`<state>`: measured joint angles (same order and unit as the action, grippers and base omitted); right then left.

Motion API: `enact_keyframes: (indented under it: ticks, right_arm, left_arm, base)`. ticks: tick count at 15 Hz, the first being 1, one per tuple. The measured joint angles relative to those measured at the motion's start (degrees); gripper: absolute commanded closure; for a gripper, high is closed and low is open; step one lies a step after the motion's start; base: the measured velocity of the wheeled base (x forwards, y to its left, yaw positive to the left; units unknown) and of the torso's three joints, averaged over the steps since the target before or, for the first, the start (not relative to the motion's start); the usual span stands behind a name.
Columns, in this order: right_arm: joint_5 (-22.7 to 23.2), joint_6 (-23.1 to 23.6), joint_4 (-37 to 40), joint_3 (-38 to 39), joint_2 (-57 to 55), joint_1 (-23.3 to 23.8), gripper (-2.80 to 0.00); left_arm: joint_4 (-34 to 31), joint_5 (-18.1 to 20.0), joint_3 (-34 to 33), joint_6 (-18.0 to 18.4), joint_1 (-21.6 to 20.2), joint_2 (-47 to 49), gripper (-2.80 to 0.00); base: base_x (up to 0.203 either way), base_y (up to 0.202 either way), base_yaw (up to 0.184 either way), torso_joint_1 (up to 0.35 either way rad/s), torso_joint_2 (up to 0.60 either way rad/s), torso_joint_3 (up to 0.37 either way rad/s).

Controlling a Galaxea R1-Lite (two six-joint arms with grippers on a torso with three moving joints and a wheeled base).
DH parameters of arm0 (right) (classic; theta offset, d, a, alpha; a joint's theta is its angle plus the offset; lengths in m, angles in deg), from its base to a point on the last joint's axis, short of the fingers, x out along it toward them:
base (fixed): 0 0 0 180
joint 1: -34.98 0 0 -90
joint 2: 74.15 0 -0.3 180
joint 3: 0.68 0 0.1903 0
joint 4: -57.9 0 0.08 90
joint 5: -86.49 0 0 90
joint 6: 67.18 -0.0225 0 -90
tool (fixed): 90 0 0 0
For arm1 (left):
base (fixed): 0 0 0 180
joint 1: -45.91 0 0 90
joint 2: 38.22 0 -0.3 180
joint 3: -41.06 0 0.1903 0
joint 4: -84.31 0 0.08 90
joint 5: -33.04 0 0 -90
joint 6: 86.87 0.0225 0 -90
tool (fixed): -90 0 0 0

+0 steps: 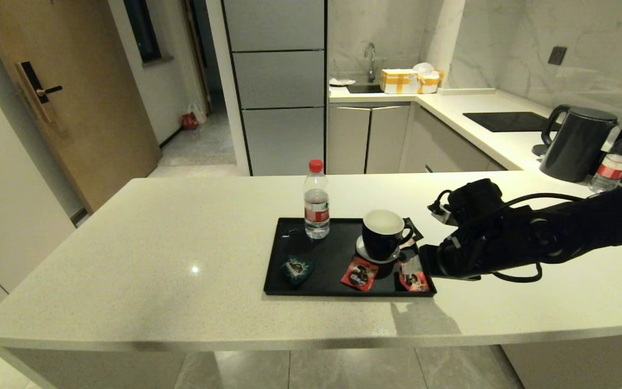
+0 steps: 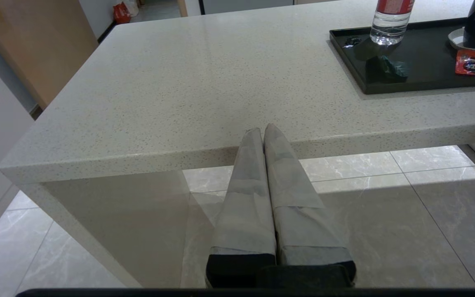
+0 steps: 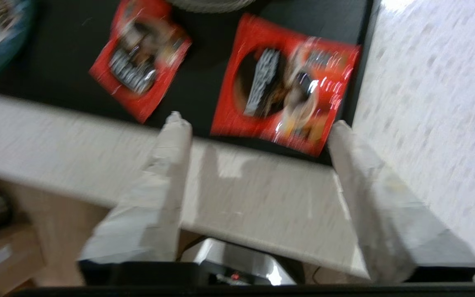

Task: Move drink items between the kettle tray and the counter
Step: Pick up the tea bag

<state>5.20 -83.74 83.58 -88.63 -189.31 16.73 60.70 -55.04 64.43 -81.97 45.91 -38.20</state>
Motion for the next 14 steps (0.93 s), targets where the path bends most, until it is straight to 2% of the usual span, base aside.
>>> enact_keyframes:
  ticks: [3,6,9,10,11,14]
  right_arm:
    - [-1.40,-0.22,2.53,-4.70,-4.07,-0.76,-2.80]
    - [-6.30,-0.12,3.63,-8.22,-7.39,-2.60,-2.80]
    - [-8.72,-0.22,4.30,-9.78,-9.13,-3.49,-2.80]
    - [-9.64,-0.32,5.09,-10.36,-9.60,-3.57,-2.54]
    - [-10.38,-0.43,5.63,-10.72,-10.05,-3.63,0.00]
    - [-10.63,-0.87,5.47,-11.43,-10.87,-3.54,0.00]
  left_arm:
    - [-0.01,0.00,0.00,-0.02,0.00,0.00,0.00]
    - [0.00,0.00,0.00,-0.02,0.00,0.00,0.00]
    - [0.00,0.00,0.00,0.00,0.00,0.00,0.00]
    - [0.00,-0.02,0.00,-0.02,0.00,0.00,0.00]
    - [-0.02,0.02,0.00,0.00,0.00,0.00,0.00]
    - [-0.02,-0.02,0.00,0.00,0.00,0.00,0.00]
  base:
    - [0.000,0.000,0.000,0.000,0.00,0.000]
    - [0.000,0.000,0.000,0.000,0.00,0.000]
    - [0.000,0.000,0.000,0.000,0.00,0.000]
    - [0.000,0.000,0.000,0.000,0.00,0.000]
    - [0.000,0.000,0.000,0.000,0.00,0.000]
    - [0.000,0.000,0.000,0.000,0.00,0.000]
